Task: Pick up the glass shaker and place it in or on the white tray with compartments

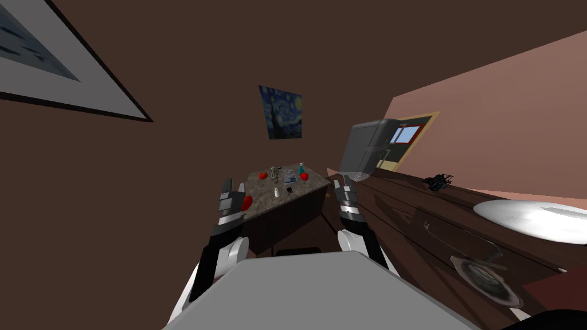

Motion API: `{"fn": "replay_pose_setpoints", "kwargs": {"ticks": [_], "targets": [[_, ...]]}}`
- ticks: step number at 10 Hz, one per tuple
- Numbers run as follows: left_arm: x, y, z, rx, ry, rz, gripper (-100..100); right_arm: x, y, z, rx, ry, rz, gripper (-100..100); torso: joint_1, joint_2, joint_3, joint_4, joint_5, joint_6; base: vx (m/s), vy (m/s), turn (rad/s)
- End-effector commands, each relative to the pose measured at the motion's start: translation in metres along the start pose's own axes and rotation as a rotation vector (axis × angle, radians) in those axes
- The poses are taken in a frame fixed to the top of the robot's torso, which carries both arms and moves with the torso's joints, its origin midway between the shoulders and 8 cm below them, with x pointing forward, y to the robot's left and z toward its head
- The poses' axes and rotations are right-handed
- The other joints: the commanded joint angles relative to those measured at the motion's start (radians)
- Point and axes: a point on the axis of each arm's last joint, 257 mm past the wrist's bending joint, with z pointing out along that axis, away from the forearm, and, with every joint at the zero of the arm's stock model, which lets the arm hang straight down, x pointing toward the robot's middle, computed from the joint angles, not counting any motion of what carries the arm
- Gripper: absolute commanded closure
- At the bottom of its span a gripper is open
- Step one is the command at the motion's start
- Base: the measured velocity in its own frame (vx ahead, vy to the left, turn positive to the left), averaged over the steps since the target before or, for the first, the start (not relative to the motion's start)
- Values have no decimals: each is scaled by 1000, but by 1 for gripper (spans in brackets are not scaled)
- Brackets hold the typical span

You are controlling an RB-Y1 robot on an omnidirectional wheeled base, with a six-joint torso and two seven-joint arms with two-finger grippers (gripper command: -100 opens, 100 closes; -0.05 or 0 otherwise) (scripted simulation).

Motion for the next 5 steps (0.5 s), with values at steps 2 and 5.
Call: {"fn": "replay_pose_setpoints", "kwargs": {"ticks": [2, 5], "targets": [[12, 10, -3, -21, 73, 46, -100, 0, 0, 0, 0, 0, 0, 0, 1, 1, 0, 0, 0, 0, -13, 14, -7], [29, 33, -13, -74, 164, 123, -100, 0, 0, 0, 0, 0, 0, 0, 3, 2, 1, 0, 1, 0, -36, 32, -11]]}}
